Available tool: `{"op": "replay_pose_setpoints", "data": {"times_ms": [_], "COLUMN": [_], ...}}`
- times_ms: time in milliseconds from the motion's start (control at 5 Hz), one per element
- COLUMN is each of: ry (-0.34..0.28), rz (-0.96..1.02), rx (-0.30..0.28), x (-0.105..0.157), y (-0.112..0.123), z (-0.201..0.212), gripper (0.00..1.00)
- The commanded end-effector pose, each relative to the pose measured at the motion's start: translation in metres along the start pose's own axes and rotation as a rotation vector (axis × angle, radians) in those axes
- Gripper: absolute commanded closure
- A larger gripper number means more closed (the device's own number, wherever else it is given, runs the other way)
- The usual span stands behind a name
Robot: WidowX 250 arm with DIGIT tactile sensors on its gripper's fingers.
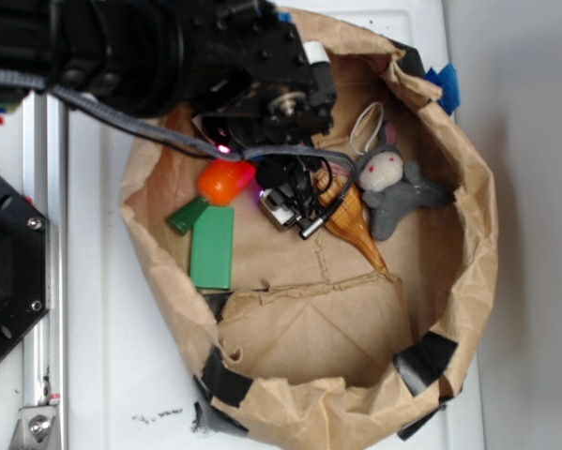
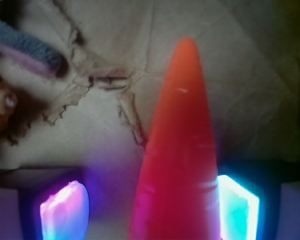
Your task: Grab the carrot.
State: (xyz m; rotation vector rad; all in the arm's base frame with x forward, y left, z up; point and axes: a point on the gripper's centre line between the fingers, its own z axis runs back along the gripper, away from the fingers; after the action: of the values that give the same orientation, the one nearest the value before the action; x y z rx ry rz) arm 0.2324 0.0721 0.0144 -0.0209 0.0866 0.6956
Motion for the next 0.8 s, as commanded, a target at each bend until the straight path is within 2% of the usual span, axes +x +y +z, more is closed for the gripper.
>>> {"op": "replay_pose_setpoints", "data": {"times_ms": [0, 200, 400, 600], "ry": [0.003, -0.020, -0.094, -0.164], "rz": [0.020, 0.017, -0.018, -0.118], "rx": [0.000, 0.001, 0.021, -0.027], "x": [0.004, 0.007, 0.016, 0.021], "y": [0.009, 0.009, 0.009, 0.003], "z": [0.001, 0.006, 0.023, 0.064], "gripper": [0.00, 1.00, 1.00, 1.00]}}
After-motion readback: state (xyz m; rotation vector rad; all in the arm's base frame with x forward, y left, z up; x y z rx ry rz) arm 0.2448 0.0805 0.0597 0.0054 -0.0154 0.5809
